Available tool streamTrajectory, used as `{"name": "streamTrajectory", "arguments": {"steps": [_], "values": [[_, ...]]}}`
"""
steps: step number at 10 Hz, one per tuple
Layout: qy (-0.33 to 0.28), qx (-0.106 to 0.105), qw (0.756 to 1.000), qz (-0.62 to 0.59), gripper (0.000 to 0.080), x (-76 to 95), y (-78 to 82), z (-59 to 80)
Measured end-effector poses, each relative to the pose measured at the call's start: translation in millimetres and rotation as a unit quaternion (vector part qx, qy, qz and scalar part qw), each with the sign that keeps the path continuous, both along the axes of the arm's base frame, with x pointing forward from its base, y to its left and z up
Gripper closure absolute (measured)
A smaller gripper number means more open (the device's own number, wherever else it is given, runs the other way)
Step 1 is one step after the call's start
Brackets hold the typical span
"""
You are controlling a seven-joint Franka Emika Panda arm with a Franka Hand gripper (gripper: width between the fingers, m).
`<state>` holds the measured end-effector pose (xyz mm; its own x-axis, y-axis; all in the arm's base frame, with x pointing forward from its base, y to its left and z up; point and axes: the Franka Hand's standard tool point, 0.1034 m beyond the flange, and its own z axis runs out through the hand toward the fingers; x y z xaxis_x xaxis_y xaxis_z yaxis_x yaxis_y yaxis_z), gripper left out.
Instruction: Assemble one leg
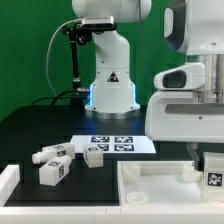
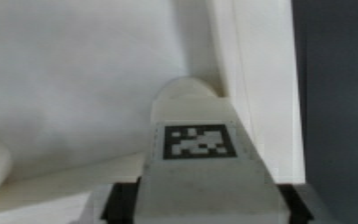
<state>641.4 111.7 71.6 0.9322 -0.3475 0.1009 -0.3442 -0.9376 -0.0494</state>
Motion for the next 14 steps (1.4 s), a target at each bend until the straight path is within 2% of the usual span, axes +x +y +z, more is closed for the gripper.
{"name": "streamTrajectory", "arguments": {"steps": [1, 3, 4, 6, 8, 9, 10, 11, 12, 13, 14], "values": [[0.002, 0.007, 0.996, -0.085, 0.0515, -0.6, 0.0, 0.1], [0.014, 0.02, 0.962, -0.274, 0.0515, -1.4, 0.2, 0.7], [0.015, 0.032, 0.93, -0.367, 0.0515, -0.7, 0.7, -1.1], [0.019, 0.061, 0.843, -0.534, 0.0514, -0.9, -1.3, -1.4], [0.02, 0.065, 0.821, -0.567, 0.0514, -1.2, -1.4, -1.4], [0.02, 0.064, 0.823, -0.564, 0.0514, -1.2, -1.5, -1.5], [0.02, 0.062, 0.839, -0.541, 0.0379, -1.2, -1.6, -1.5], [0.022, 0.053, 0.882, -0.467, 0.0247, -0.8, -2.3, -0.5], [0.016, 0.047, 0.923, -0.381, 0.0247, 1.3, -3.1, 0.4], [0.015, 0.039, 0.955, -0.293, 0.017, 1.0, -0.6, 0.0], [0.015, 0.033, 0.977, -0.21, 0.0156, -0.3, 4.5, -0.8]]}}
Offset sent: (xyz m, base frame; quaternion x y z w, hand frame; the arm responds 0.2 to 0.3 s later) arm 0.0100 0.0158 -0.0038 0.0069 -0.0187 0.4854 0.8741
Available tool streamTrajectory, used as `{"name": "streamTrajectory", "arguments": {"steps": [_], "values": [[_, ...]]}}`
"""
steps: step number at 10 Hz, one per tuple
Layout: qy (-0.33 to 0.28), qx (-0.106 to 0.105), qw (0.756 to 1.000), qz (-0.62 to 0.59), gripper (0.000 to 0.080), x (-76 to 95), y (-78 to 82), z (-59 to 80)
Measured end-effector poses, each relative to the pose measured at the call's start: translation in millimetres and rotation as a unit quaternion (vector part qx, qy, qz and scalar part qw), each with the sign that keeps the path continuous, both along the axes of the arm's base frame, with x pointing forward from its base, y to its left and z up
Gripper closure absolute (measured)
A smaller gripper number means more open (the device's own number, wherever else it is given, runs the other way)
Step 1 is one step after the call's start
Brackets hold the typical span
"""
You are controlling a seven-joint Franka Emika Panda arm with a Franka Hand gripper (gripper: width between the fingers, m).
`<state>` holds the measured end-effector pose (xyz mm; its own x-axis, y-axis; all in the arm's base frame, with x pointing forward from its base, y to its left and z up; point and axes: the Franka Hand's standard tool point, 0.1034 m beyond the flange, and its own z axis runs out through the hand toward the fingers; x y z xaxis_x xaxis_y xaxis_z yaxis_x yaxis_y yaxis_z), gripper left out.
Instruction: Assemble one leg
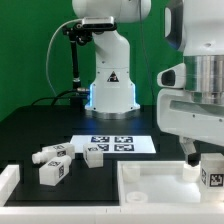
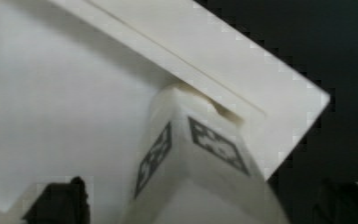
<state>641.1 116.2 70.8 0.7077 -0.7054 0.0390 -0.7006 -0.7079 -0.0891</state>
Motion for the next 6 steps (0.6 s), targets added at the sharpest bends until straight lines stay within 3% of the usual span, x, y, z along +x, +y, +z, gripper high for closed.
{"name": "streamTrajectory", "arguments": {"steps": [3, 4, 5, 6], "values": [[-0.003, -0.01, 0.996, 0.088, 0.0151, 0.4, -2.3, 0.1], [-0.006, -0.022, 0.988, 0.154, 0.015, 1.0, -3.8, 0.4], [-0.013, -0.048, 0.961, 0.27, 0.015, 3.9, -5.3, 1.7], [-0.015, -0.054, 0.951, 0.305, 0.015, 4.4, -4.7, 1.7]]}}
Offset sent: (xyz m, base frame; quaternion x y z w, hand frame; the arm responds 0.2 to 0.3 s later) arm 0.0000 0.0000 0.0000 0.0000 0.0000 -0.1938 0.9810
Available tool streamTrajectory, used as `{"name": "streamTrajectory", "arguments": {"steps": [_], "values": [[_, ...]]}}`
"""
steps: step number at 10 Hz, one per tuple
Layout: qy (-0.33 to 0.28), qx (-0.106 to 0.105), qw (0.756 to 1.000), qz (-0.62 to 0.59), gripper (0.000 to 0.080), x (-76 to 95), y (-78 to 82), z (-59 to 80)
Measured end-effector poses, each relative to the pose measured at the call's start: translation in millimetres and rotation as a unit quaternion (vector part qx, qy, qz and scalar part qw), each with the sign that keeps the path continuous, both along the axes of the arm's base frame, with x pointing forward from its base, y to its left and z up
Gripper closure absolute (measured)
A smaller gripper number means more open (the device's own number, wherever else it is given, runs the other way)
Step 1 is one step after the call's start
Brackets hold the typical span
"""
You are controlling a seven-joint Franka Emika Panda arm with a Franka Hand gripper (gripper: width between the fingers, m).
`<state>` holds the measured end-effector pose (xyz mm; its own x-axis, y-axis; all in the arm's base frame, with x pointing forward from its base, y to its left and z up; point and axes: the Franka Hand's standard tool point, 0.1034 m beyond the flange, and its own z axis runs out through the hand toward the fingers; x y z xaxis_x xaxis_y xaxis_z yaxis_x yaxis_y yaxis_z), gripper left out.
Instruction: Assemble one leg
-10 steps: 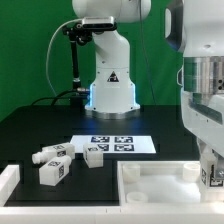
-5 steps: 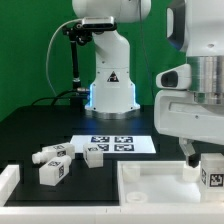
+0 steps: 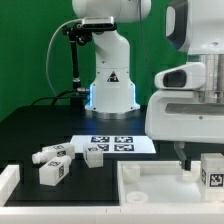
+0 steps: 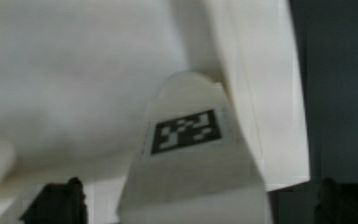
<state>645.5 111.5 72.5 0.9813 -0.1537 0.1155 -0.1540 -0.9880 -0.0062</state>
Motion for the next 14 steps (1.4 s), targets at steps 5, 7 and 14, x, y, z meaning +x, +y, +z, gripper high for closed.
{"name": "streamTrajectory", "arguments": {"steps": [5, 7, 14], "values": [[-0.001, 0.017, 0.99, -0.139, 0.0514, 0.1, -0.1, 0.1], [-0.002, 0.031, 0.967, -0.251, 0.0514, -0.1, -3.1, -0.4], [0.005, 0.086, 0.75, -0.656, 0.0514, -6.1, -8.1, -1.5]]}}
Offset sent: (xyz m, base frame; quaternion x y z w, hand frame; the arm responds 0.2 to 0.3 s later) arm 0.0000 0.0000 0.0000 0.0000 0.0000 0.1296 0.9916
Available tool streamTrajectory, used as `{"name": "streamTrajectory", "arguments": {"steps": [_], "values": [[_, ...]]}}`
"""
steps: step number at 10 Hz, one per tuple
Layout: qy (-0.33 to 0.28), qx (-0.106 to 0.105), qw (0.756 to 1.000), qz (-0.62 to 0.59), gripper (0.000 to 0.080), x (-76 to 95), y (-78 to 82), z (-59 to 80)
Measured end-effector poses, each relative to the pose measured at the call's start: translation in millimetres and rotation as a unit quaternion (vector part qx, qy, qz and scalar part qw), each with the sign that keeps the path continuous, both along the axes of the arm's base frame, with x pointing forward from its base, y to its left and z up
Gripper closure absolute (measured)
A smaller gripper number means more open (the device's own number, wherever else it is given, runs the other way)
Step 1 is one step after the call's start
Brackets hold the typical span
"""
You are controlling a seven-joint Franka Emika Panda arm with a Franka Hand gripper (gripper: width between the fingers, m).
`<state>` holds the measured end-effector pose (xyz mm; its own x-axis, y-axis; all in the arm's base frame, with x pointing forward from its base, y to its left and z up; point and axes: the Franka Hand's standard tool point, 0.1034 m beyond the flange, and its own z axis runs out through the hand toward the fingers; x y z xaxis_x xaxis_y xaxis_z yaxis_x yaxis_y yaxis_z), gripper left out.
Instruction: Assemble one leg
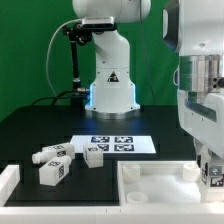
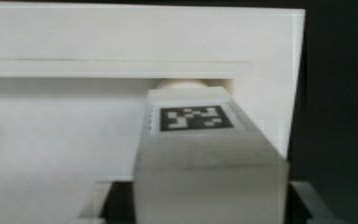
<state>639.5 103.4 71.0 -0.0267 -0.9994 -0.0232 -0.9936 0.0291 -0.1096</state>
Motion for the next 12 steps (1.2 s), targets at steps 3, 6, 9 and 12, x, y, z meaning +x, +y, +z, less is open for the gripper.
{"name": "streamTrajectory", "arguments": {"steps": [3, 6, 9, 12], "values": [[0.004, 0.016, 0.994, -0.109, 0.0514, -1.0, -0.4, -0.4], [0.001, 0.03, 0.982, -0.187, 0.0512, -2.2, -0.6, -0.5], [-0.004, 0.024, 0.986, -0.168, 0.0512, -3.0, -1.2, -0.2], [-0.008, 0.024, 0.987, -0.159, 0.0345, -0.9, 0.0, 3.3]]}}
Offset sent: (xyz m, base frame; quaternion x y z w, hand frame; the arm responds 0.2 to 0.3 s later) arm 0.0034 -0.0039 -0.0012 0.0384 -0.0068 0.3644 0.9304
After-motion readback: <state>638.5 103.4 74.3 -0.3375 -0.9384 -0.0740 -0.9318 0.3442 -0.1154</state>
